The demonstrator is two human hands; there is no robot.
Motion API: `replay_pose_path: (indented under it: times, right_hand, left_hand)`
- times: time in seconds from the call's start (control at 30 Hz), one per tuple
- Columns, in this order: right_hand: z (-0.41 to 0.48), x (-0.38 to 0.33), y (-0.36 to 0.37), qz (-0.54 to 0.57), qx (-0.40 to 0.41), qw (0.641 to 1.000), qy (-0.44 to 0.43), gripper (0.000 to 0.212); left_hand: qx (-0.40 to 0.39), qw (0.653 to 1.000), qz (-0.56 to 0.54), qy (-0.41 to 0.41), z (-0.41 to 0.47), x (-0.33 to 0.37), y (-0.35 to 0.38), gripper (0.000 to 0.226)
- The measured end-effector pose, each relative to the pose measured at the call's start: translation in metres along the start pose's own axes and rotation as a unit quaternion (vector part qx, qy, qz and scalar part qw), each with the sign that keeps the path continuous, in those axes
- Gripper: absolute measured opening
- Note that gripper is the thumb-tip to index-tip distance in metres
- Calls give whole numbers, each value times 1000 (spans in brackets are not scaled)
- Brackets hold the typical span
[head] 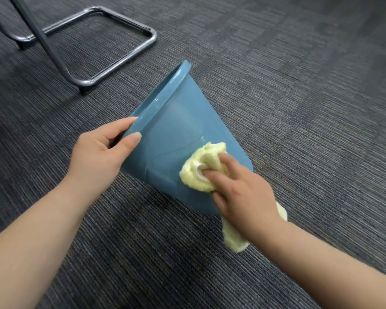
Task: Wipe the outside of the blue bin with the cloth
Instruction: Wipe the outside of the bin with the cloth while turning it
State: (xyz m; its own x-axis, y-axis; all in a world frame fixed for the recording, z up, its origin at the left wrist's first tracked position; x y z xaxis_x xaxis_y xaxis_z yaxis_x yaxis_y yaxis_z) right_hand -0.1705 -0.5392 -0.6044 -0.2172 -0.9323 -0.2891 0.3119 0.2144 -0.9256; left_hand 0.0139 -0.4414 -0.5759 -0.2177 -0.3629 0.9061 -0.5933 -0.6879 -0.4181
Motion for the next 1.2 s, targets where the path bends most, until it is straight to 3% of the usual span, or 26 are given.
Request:
replay_pose_path:
  times: [0.17,0.33,0.4,0.53,0.67,0.77,0.83,1.0,1.1,1.2]
  right_hand:
    - [-3,11,1,15,5,1000,-21,37]
    - [-19,49,11,18,26,989,146,31]
    - [-25,52,15,13,18,985,169,35]
    - [-21,27,9,39,46,995,81,39]
    - [-17,-1,12,-3,47,998,-45,49]
    - [-16,-1,16,-10,35,997,-65,56]
    - [-19,11,17,-7,33,999,-27,53]
    - [-36,51,30,34,-3,986,162,46]
    - [-38,54,30,41,0,981,191,46]
    - [-29,36,23,49,2,987,153,46]
  left_hand:
    - [4,1000,-2,-2,-1,-1,-1,33]
    - [-12,1000,-12,-4,-2,-6,-7,38]
    - [-12,1000,-8,-2,-1,-7,-6,37]
    - [-3,1000,-9,8,-1,-2,-3,36]
    - [-3,1000,-7,11,-1,-3,-1,39]
    - [-7,1000,-11,8,0,-6,-4,36]
    - [0,1000,-21,-6,2,-11,-10,34]
    - [4,999,-45,-21,2,-16,-14,33]
    - [-2,999,-36,-19,2,-10,-8,30]
    - [-2,1000,-26,-1,0,-4,-2,34]
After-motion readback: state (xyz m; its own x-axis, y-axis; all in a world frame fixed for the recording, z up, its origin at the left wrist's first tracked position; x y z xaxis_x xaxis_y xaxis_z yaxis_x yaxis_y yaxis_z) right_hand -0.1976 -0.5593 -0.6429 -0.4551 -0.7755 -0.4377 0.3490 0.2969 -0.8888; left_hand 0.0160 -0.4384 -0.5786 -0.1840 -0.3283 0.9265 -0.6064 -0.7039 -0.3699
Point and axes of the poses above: each hand's wrist, its own z-axis towards the middle knuckle, its own y-axis out of the palm, x = y × z, the point moved 4 cm from there along z, towards the middle knuckle, and after that the axes turned 14 degrees about -y, right-handed, at the moved point
